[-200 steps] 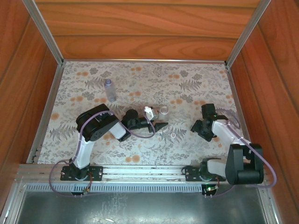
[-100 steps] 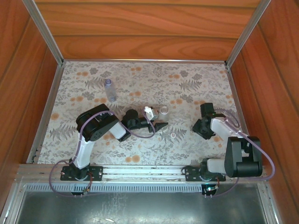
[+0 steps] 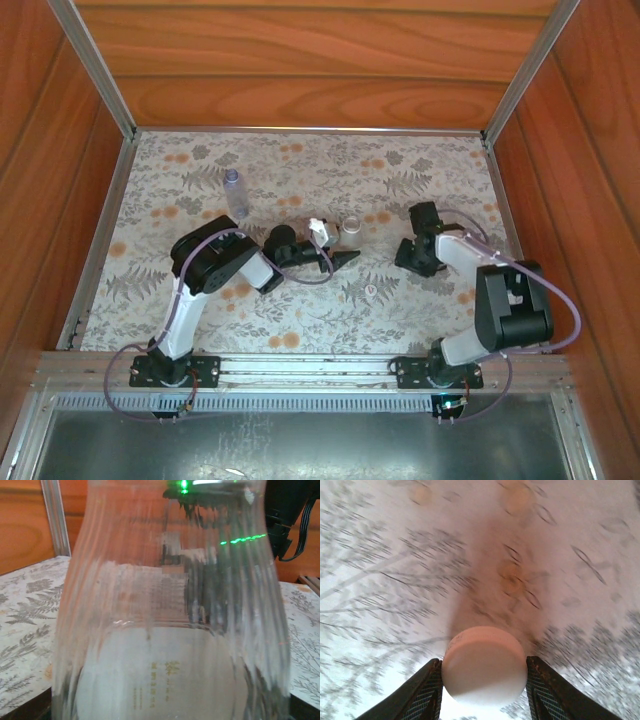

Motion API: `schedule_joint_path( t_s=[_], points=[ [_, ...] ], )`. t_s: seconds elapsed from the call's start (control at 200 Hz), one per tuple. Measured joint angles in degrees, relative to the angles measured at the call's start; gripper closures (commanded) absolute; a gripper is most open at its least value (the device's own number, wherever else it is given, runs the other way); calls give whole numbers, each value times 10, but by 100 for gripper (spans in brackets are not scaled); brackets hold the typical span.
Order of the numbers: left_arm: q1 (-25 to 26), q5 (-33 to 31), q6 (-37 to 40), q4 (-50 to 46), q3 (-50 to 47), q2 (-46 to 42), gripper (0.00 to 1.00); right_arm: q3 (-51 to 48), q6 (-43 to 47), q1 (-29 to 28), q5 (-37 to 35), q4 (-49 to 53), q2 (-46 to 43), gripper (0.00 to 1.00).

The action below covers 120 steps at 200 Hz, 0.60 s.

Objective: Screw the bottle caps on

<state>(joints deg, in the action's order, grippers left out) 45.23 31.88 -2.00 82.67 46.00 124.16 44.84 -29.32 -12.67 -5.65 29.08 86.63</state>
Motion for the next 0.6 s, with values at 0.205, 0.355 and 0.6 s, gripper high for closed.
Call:
schedule_joint_path(
  t_s=[0.205,0.355,0.6],
  points=[
    [-12,26,0,-1,26,18,34,35,8,-21,5,-13,42,47],
    [-14,30,0,0,32,23,31,35,12,-23,7,-12,42,32],
    [-13,29,-9,-21,30,28,24,18,28,-23,11,-26,-10,28]
  ],
)
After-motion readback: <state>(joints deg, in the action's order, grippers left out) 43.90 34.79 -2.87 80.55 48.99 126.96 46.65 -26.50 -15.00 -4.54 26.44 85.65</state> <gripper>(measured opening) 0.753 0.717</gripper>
